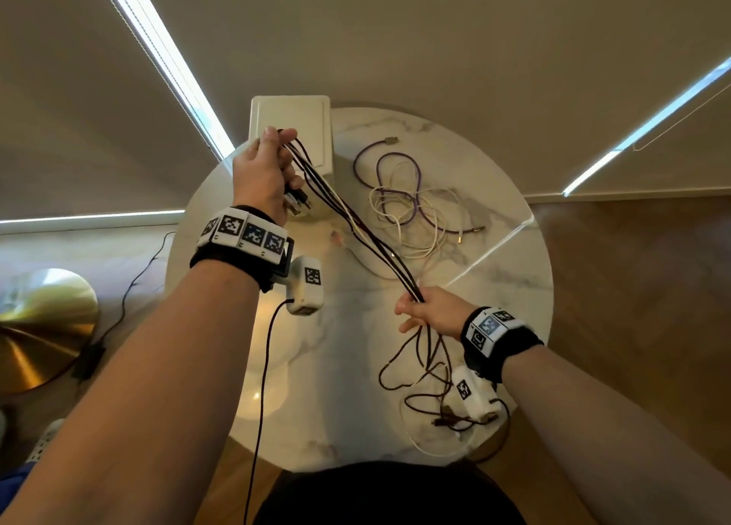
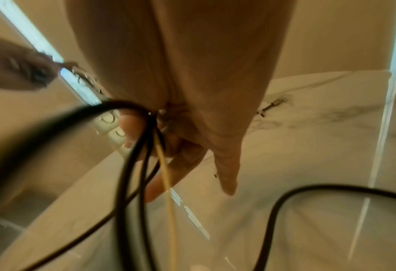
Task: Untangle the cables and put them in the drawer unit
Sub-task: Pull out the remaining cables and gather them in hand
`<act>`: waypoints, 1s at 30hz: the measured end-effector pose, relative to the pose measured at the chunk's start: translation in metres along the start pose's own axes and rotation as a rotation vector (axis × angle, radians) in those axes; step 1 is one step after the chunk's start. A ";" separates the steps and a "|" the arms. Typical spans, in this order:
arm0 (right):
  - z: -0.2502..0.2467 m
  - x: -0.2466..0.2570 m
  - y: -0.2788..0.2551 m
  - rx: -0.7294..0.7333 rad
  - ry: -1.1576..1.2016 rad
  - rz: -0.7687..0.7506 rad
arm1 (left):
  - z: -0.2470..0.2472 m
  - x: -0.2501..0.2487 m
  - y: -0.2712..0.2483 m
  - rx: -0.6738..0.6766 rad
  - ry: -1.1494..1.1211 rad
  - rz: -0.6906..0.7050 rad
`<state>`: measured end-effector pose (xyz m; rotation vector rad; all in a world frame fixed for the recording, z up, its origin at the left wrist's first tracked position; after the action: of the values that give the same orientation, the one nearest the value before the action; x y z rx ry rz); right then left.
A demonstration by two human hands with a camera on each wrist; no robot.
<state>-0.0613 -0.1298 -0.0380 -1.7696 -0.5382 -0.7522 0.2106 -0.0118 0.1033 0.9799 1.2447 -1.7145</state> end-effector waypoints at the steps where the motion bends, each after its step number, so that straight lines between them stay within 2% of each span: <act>1: -0.001 -0.006 -0.001 -0.017 -0.008 0.025 | 0.000 0.000 -0.001 0.003 0.005 0.008; 5: -0.019 -0.010 -0.004 -0.198 0.051 0.120 | 0.001 0.000 -0.004 0.012 0.018 0.039; 8: -0.037 0.001 -0.008 -0.314 -0.034 0.052 | 0.002 -0.002 -0.005 -0.003 0.018 0.069; 11: -0.046 -0.006 -0.014 -0.300 -0.117 0.020 | -0.006 -0.016 0.005 -0.089 -0.014 0.126; 13: -0.046 -0.022 -0.023 -0.272 -0.274 0.061 | -0.013 -0.027 0.015 -0.140 -0.062 0.139; 15: -0.043 -0.037 -0.029 -0.272 -0.296 0.109 | -0.015 -0.030 0.018 -0.135 -0.051 0.152; 19: -0.031 -0.043 -0.029 -0.240 -0.211 0.169 | -0.006 -0.016 0.001 -0.033 0.062 0.162; 23: -0.034 -0.031 -0.029 -0.244 0.073 0.144 | 0.005 0.002 -0.010 0.106 0.186 0.114; 25: -0.037 -0.004 -0.030 -0.274 0.193 0.052 | 0.010 0.013 -0.018 0.173 0.275 0.091; 30: -0.049 0.063 -0.031 -0.460 0.477 -0.139 | 0.026 0.056 -0.044 0.384 0.501 0.048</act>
<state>-0.0496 -0.1671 0.0386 -1.8829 -0.1696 -1.4364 0.1446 -0.0356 0.0742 1.7348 1.1940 -1.7653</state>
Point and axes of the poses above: each hand's wrist, its own y-axis towards the middle knuckle, its own z-axis out of the palm, x = y × z, the point moved 6 cm from there along y, towards the middle knuckle, and after that the axes turned 8 degrees about -x, right-handed, at the moved point
